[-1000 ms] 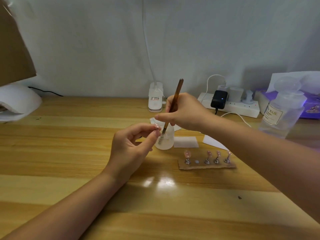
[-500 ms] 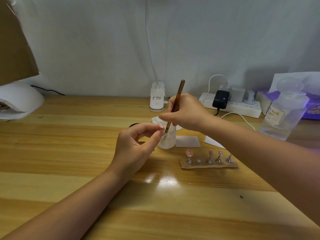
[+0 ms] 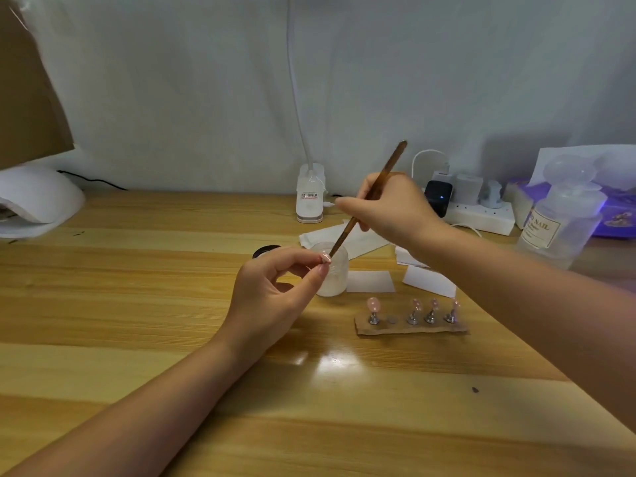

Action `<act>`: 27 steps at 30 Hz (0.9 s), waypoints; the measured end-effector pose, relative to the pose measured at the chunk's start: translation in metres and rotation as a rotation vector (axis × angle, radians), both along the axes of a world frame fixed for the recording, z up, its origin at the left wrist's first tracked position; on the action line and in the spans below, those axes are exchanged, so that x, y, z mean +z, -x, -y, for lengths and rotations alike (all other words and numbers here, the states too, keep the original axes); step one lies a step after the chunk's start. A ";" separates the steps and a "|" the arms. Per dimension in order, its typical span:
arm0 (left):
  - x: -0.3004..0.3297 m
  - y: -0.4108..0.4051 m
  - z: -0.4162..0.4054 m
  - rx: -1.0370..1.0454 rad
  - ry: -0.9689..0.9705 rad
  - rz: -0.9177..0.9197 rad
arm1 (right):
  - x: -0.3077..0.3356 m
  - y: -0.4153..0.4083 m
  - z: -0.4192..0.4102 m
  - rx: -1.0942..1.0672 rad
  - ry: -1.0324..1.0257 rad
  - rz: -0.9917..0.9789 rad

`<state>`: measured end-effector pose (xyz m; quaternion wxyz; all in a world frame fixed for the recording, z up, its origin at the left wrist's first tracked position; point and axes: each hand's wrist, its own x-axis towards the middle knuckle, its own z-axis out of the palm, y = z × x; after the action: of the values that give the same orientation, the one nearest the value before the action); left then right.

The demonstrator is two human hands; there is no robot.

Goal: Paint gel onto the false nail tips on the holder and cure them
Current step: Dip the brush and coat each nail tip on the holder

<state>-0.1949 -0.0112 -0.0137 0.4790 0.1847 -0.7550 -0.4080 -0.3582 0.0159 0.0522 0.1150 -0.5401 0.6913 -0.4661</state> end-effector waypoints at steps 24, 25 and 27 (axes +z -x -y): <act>0.000 0.000 -0.004 -0.109 0.137 0.064 | -0.013 0.032 -0.021 -0.249 0.041 0.356; 0.000 0.000 -0.004 -0.108 0.140 0.068 | -0.013 0.033 -0.024 -0.244 0.070 0.392; 0.001 0.000 -0.005 -0.106 0.140 0.074 | -0.014 0.033 -0.033 -0.216 0.133 0.460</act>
<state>-0.1946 -0.0064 -0.0132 0.4404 0.1253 -0.8075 -0.3718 -0.3910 0.0492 0.0386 0.1829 -0.3492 0.6686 -0.6305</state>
